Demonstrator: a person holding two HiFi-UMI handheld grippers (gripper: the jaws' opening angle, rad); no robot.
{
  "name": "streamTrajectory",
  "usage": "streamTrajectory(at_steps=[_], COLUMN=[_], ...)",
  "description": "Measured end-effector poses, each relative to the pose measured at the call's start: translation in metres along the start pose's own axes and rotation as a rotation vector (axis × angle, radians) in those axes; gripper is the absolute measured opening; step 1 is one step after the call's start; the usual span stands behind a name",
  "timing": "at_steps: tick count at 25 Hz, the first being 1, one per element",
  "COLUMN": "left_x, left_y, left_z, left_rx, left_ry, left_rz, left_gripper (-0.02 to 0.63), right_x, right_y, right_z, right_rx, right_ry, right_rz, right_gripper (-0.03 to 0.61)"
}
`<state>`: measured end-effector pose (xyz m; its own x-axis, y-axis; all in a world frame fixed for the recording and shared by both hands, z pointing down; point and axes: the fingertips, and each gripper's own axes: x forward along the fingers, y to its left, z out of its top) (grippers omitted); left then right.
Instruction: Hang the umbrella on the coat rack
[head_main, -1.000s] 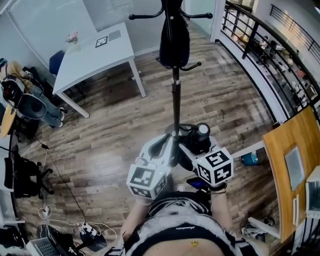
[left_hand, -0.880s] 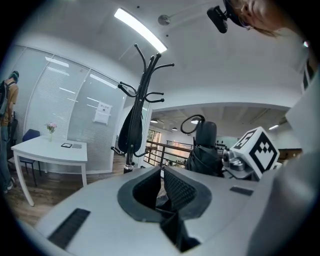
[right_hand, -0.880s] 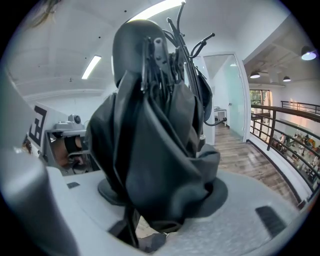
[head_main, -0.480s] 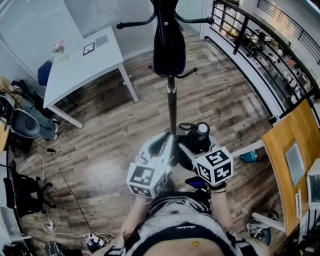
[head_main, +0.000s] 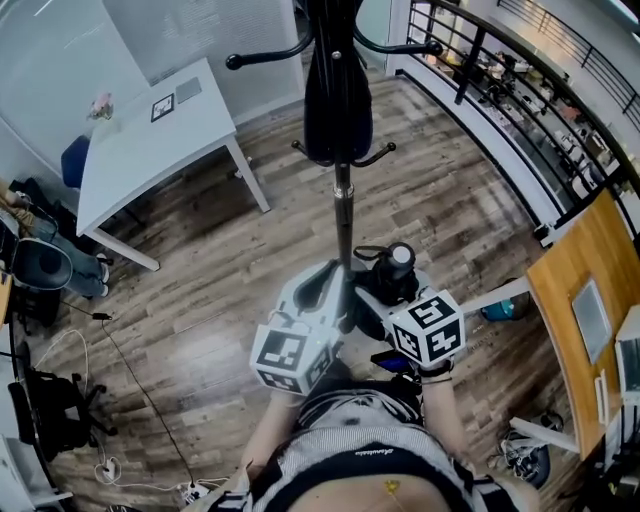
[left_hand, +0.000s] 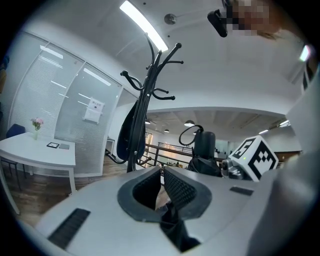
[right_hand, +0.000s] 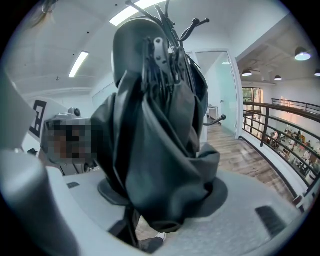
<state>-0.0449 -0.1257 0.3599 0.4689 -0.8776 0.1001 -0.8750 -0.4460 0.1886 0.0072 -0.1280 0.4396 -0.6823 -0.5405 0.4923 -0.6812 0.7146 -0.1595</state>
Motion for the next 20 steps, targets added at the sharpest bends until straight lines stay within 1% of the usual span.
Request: streamTrajectory(at_steps=[3, 9, 15, 20], left_x=[0.004, 0.006, 0.003, 0.008], left_y=[0.009, 0.022, 0.032, 0.031], left_z=[0.003, 0.004, 0.011, 0.010], left_rx=[-0.003, 0.017, 0.006, 0.010], left_ry=[0.000, 0.005, -0.017, -0.013], left_rz=[-0.014, -0.056, -0.059, -0.072], left_gripper=[0.020, 0.020, 0.020, 0.020], right_x=[0.008, 0.022, 0.028, 0.031], right_y=[-0.001, -0.002, 0.000, -0.001], right_z=[0.002, 0.001, -0.001, -0.001], right_rx=[0.011, 0.029, 0.028, 0.028], right_ry=[0.003, 0.008, 0.011, 0.012], right_rz=[-0.013, -0.048, -0.067, -0.065], right_gripper=[0.264, 0.264, 0.264, 0.264])
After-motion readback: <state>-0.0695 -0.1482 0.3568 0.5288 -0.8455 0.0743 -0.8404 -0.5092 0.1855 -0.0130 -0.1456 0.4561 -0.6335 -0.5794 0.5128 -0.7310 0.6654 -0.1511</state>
